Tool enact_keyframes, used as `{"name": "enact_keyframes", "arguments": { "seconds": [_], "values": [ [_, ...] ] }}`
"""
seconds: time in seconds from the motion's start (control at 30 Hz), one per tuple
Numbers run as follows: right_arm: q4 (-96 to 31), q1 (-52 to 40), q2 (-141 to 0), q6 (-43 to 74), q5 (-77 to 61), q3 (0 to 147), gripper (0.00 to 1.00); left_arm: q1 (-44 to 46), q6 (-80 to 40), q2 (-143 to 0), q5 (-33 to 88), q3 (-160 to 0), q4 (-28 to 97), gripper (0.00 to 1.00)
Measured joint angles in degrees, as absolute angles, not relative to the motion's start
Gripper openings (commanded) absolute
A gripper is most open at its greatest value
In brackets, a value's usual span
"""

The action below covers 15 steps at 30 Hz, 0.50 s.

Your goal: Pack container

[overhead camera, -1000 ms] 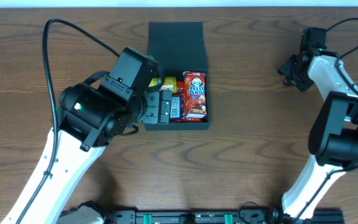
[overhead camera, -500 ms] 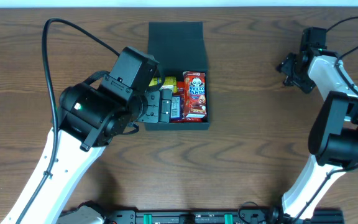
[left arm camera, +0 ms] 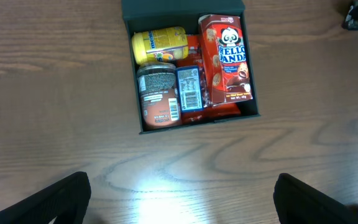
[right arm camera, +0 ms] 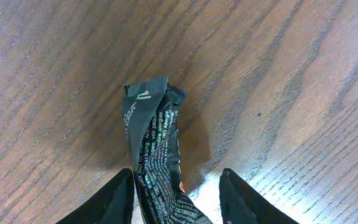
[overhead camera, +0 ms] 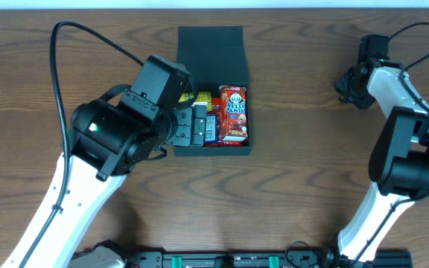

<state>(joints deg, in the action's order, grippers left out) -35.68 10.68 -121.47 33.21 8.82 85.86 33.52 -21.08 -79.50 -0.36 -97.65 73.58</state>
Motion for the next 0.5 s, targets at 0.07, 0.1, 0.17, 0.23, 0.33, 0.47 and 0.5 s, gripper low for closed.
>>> {"name": "enact_keyframes", "arguments": {
  "seconds": [0.07,0.1,0.17,0.23,0.33,0.47,0.5],
  "values": [
    [-35.7,10.7,-121.5,33.2,8.8,85.9,0.35,33.5,-21.1,-79.5,-0.4,-97.6,73.6,0.95],
    [-35.7,10.7,-121.5,33.3,8.8,85.9,0.33,33.5,-21.1,-79.5,-0.4,-97.6,73.6,0.95],
    [-35.7,10.7,-121.5,33.1,8.8,85.9,0.27,33.5,-21.1,-79.5,-0.4,-97.6,73.6,0.95],
    [-35.7,10.7,-121.5,32.9,8.8,85.9,0.23,33.5,-21.1,-79.5,-0.4,-97.6,73.6,0.95],
    [-35.7,10.7,-121.5,33.1,8.8,85.9,0.15,33.5,-21.1,-79.5,-0.4,-97.6,73.6,0.95],
    [-35.7,10.7,-121.5,33.0,8.8,85.9,0.09,33.5,-21.1,-79.5,-0.4,-97.6,73.5,0.95],
    [-35.7,10.7,-121.5,33.0,8.8,85.9,0.08,33.5,-21.1,-79.5,-0.4,-97.6,73.5,0.95]
  ]
}}
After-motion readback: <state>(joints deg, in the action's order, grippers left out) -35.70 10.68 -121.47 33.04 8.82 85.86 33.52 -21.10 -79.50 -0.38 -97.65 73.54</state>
